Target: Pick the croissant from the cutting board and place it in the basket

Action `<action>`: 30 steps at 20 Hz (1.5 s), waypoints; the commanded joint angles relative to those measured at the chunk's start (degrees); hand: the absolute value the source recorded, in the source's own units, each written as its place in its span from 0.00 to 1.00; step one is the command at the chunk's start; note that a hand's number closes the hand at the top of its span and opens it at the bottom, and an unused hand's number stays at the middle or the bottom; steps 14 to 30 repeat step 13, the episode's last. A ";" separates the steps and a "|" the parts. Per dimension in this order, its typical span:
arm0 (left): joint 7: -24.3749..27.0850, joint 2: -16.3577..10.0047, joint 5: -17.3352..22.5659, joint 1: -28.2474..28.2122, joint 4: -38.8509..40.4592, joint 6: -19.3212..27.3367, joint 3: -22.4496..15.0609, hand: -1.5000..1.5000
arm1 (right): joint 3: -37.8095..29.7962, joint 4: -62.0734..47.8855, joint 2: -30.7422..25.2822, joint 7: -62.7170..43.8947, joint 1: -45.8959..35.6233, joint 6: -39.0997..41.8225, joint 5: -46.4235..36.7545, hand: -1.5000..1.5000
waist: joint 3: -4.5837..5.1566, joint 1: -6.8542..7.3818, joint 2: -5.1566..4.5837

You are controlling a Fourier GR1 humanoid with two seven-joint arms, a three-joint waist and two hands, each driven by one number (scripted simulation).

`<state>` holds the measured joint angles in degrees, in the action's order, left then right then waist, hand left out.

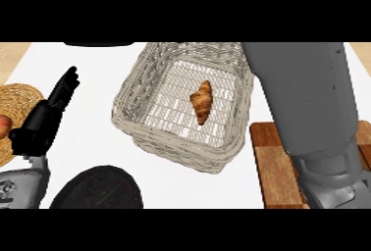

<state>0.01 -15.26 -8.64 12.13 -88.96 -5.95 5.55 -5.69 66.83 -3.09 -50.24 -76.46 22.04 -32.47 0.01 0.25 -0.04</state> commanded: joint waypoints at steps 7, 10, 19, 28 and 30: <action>0.07 -0.41 -0.13 -0.32 0.10 -0.63 0.22 0.50 | -11.85 5.11 -4.80 -0.60 2.92 -20.60 -2.57 0.00 | -0.01 -0.44 -0.02; -0.17 0.05 0.00 0.38 0.61 -0.20 0.49 0.50 | -15.68 7.36 -9.39 0.61 5.98 -21.76 -1.67 0.00 | -0.03 -1.03 0.01; 0.22 -1.47 0.94 -1.98 -2.47 -1.46 1.69 0.50 | -17.47 12.90 -12.75 1.18 11.09 -19.97 0.13 0.00 | -0.05 -0.84 0.31; 0.22 -1.47 0.94 -1.98 -2.47 -1.46 1.69 0.50 | -17.47 12.90 -12.75 1.18 11.09 -19.97 0.13 0.00 | -0.05 -0.84 0.31; 0.22 -1.47 0.94 -1.98 -2.47 -1.46 1.69 0.50 | -17.47 12.90 -12.75 1.18 11.09 -19.97 0.13 0.00 | -0.05 -0.84 0.31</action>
